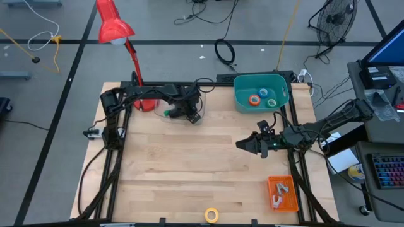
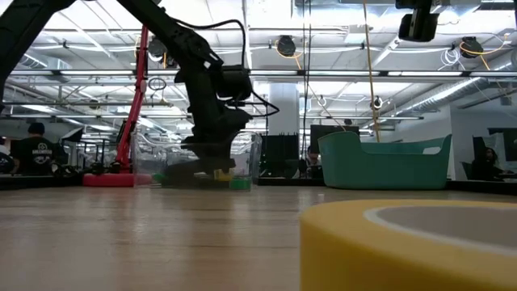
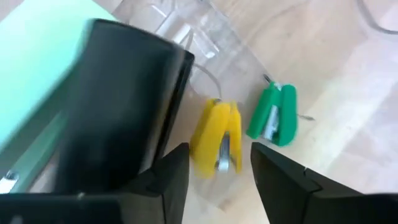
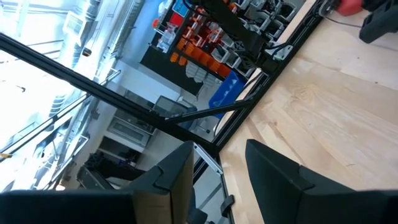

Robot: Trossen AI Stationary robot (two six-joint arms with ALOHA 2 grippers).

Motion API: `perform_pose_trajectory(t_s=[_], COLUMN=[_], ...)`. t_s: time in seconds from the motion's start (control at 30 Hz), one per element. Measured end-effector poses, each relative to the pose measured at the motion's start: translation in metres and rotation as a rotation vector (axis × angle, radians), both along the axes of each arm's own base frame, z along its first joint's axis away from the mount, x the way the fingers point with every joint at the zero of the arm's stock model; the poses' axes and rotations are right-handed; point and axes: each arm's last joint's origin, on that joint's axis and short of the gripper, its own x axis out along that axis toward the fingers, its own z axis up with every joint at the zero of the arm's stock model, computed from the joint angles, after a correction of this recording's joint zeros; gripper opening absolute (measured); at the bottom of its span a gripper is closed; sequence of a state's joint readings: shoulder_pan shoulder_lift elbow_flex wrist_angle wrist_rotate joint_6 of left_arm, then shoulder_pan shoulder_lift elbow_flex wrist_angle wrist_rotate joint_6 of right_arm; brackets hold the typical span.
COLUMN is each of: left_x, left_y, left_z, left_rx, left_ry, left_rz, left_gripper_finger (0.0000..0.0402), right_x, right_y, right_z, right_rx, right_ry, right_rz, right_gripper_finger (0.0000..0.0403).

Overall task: Pick and place Stapler, Stapler remover, tape
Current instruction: Put the small yellow stapler into the transparent bin, then put the small yellow tape into the blue bin

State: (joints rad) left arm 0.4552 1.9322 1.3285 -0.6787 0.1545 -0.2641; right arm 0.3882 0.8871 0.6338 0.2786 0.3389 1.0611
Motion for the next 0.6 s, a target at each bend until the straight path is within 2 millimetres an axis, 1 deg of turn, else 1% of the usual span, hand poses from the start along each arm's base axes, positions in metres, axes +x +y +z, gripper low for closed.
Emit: perform_pose_trajectory(t_s=[0.17, 0.3, 0.47, 0.6], left_x=[-0.004, -0.009, -0.012, -0.017], left_y=[-0.003, -0.002, -0.006, -0.011], left_z=[0.02, 0.031, 0.046, 0.068], left_rx=[0.033, 0.042, 0.063, 0.092], left_ry=[-0.043, -0.059, -0.091, -0.162], left_rz=[-0.018, 0.001, -0.003, 0.0], left_gripper_finger=[0.0148, 0.0136, 0.0135, 0.0142], right_x=[0.0, 0.0, 0.0, 0.0], right_y=[0.0, 0.0, 0.0, 0.0], right_z=[0.0, 0.001, 0.001, 0.001], right_rx=[0.001, 0.003, 0.003, 0.003], right_ry=[-0.003, -0.007, -0.009, -0.009], right_rz=[0.0, 0.0, 0.002, 0.002], right_gripper_finger=[0.0139, 0.0139, 0.0139, 0.0139])
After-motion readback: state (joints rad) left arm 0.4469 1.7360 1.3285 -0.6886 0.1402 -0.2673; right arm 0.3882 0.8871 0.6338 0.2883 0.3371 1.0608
